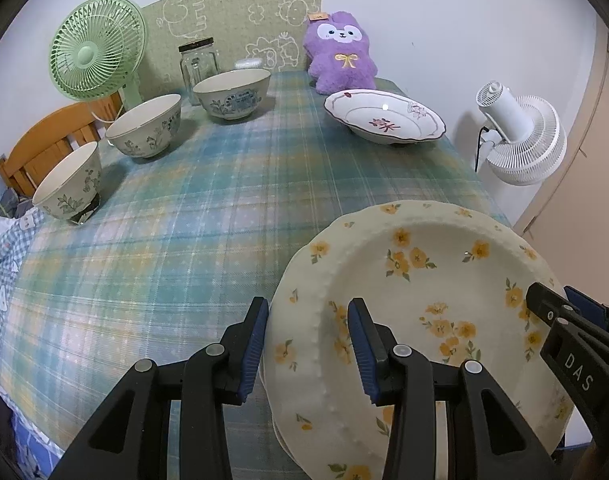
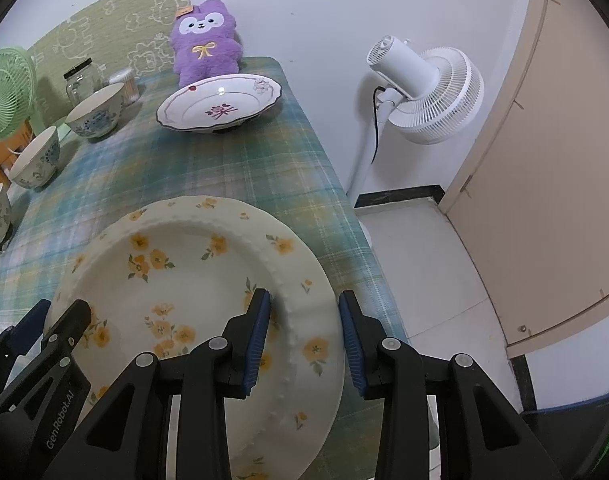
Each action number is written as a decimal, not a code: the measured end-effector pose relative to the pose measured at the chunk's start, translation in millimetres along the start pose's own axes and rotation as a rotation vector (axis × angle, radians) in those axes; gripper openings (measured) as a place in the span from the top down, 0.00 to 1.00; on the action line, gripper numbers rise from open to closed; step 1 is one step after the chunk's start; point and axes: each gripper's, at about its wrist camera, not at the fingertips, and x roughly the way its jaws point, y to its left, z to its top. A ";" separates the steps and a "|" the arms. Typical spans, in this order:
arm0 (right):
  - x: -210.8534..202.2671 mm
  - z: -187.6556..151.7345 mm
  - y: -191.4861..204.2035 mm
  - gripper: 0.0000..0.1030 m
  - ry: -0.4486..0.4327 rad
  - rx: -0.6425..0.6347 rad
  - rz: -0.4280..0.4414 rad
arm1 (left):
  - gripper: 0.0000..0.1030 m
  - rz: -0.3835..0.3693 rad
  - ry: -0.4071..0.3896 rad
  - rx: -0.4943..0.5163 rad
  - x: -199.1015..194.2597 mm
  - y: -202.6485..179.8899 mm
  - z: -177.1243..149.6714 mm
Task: Organize plates and bowls
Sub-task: 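Carry the beaded-rim plate over the scalloped plate and lower it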
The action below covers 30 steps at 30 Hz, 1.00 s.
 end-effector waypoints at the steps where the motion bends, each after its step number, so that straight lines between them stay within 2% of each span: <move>1: 0.4 -0.2 -0.2 0.62 0.000 0.000 -0.001 | 0.60 0.000 0.000 0.001 0.0 0.1 0.0; 12: 6.0 -5.9 -3.4 0.62 0.010 0.018 0.009 | 0.60 0.016 -0.028 0.016 0.6 -4.3 -4.1; 30: 9.8 -8.7 -4.0 0.62 0.014 0.022 0.024 | 0.59 0.090 -0.041 0.058 3.8 -13.1 -6.3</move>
